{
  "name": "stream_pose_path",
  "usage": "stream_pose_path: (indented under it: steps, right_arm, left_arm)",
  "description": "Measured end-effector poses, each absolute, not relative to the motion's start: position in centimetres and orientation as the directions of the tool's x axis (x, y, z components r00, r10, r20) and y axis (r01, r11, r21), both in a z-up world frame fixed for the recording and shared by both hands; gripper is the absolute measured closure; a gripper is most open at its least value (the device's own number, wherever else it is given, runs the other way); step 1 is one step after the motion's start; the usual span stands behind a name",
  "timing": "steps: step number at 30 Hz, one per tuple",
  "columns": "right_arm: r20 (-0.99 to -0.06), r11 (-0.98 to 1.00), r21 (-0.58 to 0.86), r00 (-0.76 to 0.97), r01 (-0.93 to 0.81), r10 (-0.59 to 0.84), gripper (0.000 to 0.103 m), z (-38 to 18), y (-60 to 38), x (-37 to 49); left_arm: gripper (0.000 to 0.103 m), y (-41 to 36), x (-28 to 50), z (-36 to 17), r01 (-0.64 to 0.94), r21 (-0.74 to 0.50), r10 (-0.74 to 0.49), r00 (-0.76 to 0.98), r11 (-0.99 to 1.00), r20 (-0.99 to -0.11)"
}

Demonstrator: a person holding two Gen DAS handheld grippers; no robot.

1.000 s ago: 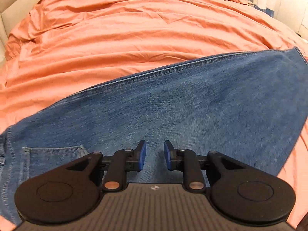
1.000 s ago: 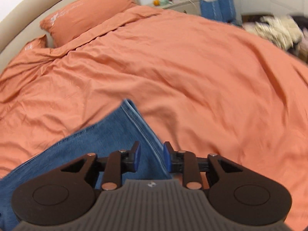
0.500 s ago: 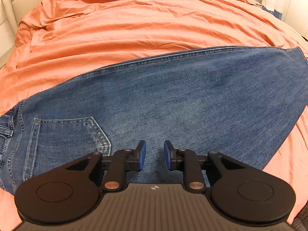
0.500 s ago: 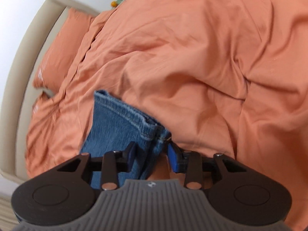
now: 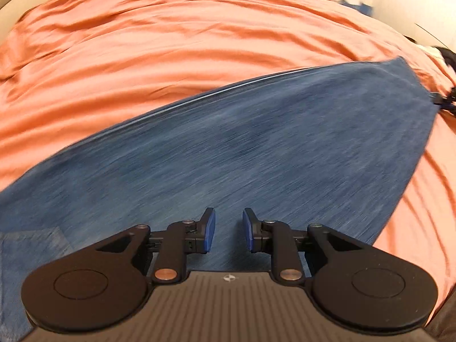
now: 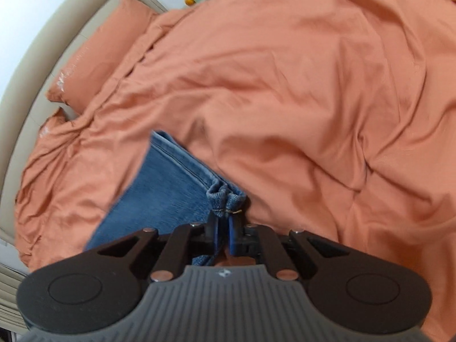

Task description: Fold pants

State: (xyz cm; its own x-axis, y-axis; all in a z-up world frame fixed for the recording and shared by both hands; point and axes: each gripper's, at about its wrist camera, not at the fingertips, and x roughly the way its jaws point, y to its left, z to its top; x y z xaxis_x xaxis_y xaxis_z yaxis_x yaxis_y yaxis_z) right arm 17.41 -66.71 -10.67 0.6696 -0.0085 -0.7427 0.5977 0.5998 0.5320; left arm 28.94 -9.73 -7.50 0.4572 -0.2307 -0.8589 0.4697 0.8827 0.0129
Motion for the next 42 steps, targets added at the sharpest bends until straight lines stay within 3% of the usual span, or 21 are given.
stream_pose_path:
  steps: [2,3,6,10,11,15,18,28,32,36,42]
  right_arm:
    - [-0.754,0.61,0.524,0.657,0.595,0.006,0.097,-11.1,-67.1,17.3]
    - [-0.762,0.636,0.506,0.647,0.583,0.013,0.089,-10.9,-67.2,17.5]
    - [-0.812,0.797,0.329,0.582,0.507,-0.035,0.072,-8.8,-66.4,18.9]
    - [-0.845,0.927,0.139,0.531,0.349,-0.073,0.063,-6.8,-65.3,21.9]
    - [-0.843,0.936,0.135,0.534,0.326,-0.065,0.059,-6.5,-65.3,22.7]
    - [-0.856,0.943,0.145,0.517,0.301,-0.034,0.059,-6.8,-66.1,25.9]
    - [-0.878,0.913,0.256,0.472,0.318,0.082,0.056,-8.5,-67.1,28.0]
    - [-0.84,0.813,0.45,0.483,0.369,0.246,0.057,-12.0,-71.0,29.4]
    - [-0.828,0.848,0.451,0.484,0.278,0.283,0.071,-11.7,-70.4,29.2]
    - [-0.815,0.865,0.456,0.489,0.209,0.311,0.095,-10.3,-70.2,28.4]
    - [-0.789,0.906,0.413,0.531,0.086,0.309,0.098,-5.3,-68.0,27.9]
  left_arm:
    - [0.076,-11.9,29.6,-8.0,0.495,0.009,-0.254,0.46,0.869,-0.851]
    - [0.076,-13.2,29.9,-8.3,0.504,0.016,-0.255,0.464,0.864,-0.848]
    - [0.076,-17.4,30.9,-9.5,0.509,0.039,-0.243,0.476,0.86,-0.845]
    - [0.076,-22.0,32.0,-10.5,0.491,0.032,-0.257,0.51,0.871,-0.821]
    - [0.076,-22.7,32.4,-10.8,0.48,0.025,-0.258,0.513,0.877,-0.819]
    - [0.076,-24.1,34.0,-11.2,0.453,-0.021,-0.277,0.506,0.892,-0.817]
    - [0.076,-24.8,35.5,-11.5,0.463,-0.029,-0.29,0.504,0.886,-0.814]
    - [0.076,-26.5,38.4,-12.1,0.479,-0.043,-0.313,0.5,0.877,-0.808]
    - [0.077,-26.4,38.5,-12.3,0.491,-0.048,-0.323,0.492,0.87,-0.808]
    - [0.077,-26.4,38.8,-12.3,0.489,-0.055,-0.324,0.485,0.871,-0.812]
    - [0.077,-27.2,38.8,-12.6,0.5,-0.013,-0.296,0.493,0.866,-0.818]
